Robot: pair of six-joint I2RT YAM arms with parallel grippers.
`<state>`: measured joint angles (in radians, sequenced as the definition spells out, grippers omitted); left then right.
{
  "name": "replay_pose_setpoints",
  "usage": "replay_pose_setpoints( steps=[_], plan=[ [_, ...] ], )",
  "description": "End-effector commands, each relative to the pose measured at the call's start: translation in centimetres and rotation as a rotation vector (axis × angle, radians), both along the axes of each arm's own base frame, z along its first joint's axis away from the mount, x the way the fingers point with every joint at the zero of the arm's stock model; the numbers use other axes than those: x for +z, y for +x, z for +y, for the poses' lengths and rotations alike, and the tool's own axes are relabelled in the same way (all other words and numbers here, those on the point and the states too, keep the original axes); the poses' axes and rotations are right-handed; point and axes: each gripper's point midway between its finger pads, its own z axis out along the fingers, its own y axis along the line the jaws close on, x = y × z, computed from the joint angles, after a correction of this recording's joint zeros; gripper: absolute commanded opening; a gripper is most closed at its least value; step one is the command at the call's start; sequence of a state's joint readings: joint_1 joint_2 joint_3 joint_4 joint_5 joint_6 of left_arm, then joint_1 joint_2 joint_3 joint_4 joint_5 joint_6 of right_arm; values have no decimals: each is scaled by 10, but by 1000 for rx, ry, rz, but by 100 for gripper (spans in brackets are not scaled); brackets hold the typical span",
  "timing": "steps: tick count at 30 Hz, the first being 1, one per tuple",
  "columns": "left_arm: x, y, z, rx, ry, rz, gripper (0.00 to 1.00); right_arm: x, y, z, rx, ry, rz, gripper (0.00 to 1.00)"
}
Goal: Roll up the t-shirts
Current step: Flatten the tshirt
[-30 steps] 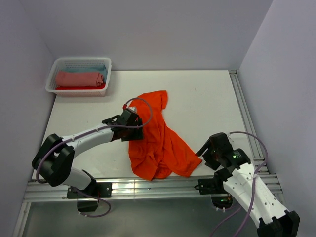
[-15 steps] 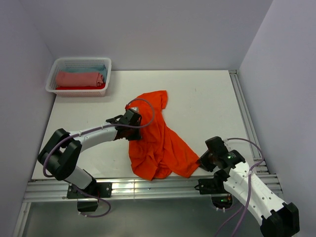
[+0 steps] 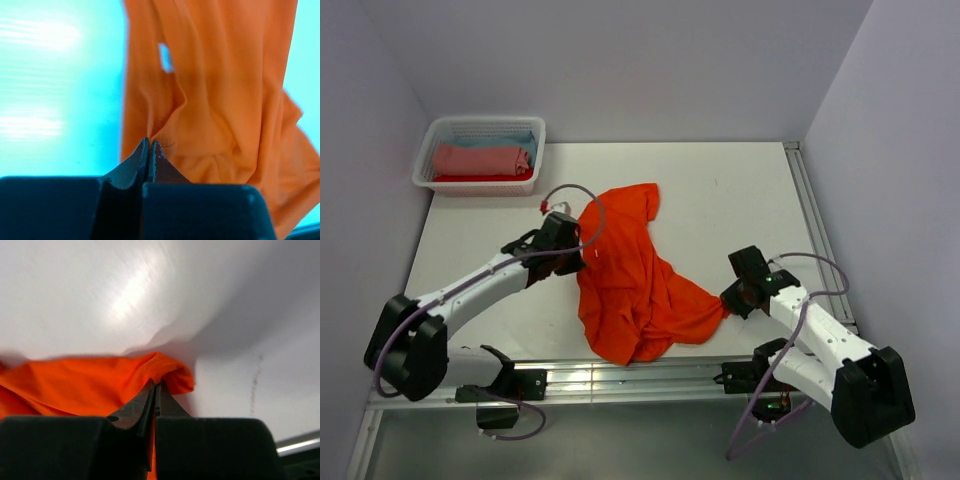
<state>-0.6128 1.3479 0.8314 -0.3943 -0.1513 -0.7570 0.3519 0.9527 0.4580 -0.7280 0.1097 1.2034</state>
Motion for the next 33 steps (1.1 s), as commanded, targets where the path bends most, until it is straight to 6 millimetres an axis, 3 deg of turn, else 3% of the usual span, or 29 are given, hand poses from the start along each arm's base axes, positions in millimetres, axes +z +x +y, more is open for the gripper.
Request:
replay_pose_setpoints(
  steps=[1, 6, 13, 15, 16, 20, 21, 22, 24, 25, 26, 27, 28, 29, 30, 32, 33],
  plan=[
    [13, 12, 43, 171, -43, -62, 0, 28, 54, -16, -67, -47, -155, 0],
    [8, 25, 86, 331, -69, -84, 0, 36, 99, -46, -189, -69, -140, 0],
    [-15, 31, 90, 339, -91, -35, 0, 22, 145, -96, -364, -66, -64, 0],
    [-20, 39, 81, 309, -116, -17, 0, 32, 169, -108, -395, -67, -110, 0],
    [-19, 45, 77, 304, -125, -19, 0, 38, 192, -111, -380, -60, -142, 0],
    [-12, 79, 67, 300, -125, -20, 0, 60, 263, -98, -227, 20, -269, 0],
    [-4, 96, 63, 299, -132, -33, 0, 68, 276, -98, -209, 18, -305, 0],
    [1, 105, 61, 300, -135, -44, 0, 86, 297, -94, -175, 44, -376, 0],
    [14, 121, 58, 306, -135, -63, 0, 106, 309, -92, -149, 53, -453, 0],
    [18, 125, 59, 305, -131, -75, 0, 129, 317, -92, -122, 44, -547, 5],
    [23, 128, 58, 283, -123, -94, 0, 139, 318, -91, -103, 37, -586, 15],
    [29, 127, 57, 264, -126, -116, 2, 149, 319, -91, -91, 29, -627, 43],
    [31, 125, 57, 248, -124, -130, 9, 158, 312, -91, -78, 16, -647, 53],
    [31, 123, 62, 257, -106, -146, 39, 162, 308, -91, -69, 7, -649, 60],
    [32, 115, 67, 267, -103, -158, 57, 158, 299, -91, -61, -4, -615, 69],
    [33, 106, 71, 281, -108, -163, 76, 160, 285, -89, -35, -24, -597, 69],
    [34, 97, 70, 272, -122, -163, 77, 156, 274, -88, -25, -29, -571, 65]
  ],
)
